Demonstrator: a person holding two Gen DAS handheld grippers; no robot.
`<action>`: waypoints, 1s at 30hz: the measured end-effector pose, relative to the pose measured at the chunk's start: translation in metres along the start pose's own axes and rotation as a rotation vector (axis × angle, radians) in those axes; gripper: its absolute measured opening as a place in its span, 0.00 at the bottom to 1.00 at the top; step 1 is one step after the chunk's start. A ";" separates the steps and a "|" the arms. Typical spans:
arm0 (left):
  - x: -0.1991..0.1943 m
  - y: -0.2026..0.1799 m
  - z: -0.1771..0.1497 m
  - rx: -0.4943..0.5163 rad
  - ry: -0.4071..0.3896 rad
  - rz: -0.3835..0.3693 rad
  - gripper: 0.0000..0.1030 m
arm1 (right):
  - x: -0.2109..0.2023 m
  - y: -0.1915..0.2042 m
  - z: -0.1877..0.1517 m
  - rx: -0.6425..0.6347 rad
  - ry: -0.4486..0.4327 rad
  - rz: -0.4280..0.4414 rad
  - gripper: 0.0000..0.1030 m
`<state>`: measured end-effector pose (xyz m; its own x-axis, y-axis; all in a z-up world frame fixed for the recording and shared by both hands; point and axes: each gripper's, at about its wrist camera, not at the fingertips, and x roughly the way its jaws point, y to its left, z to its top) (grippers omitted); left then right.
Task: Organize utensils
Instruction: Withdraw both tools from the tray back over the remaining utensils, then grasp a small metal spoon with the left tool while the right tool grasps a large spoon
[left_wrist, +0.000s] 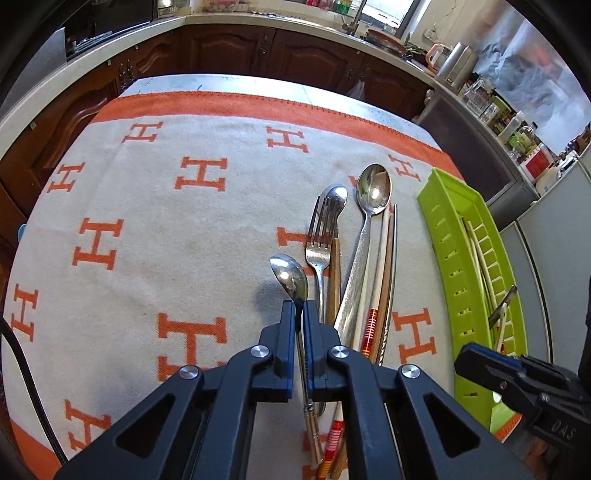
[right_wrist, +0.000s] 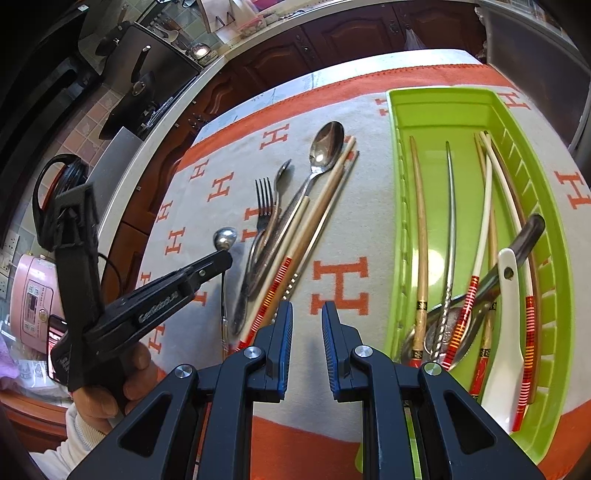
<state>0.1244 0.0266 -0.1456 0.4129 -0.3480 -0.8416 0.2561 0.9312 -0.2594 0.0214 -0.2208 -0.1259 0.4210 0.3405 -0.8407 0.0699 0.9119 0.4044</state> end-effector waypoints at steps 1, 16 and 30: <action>-0.003 0.003 -0.002 -0.001 -0.005 -0.004 0.02 | 0.001 0.002 0.003 -0.001 0.002 0.016 0.16; -0.048 0.060 -0.004 -0.097 -0.059 -0.061 0.00 | 0.039 0.015 0.082 0.119 -0.008 -0.004 0.16; -0.006 0.072 0.014 -0.072 0.023 -0.016 0.00 | 0.112 -0.009 0.143 0.259 0.091 -0.077 0.16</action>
<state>0.1533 0.0944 -0.1529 0.3886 -0.3607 -0.8479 0.1981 0.9314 -0.3054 0.1971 -0.2233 -0.1725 0.3235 0.3026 -0.8965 0.3318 0.8510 0.4070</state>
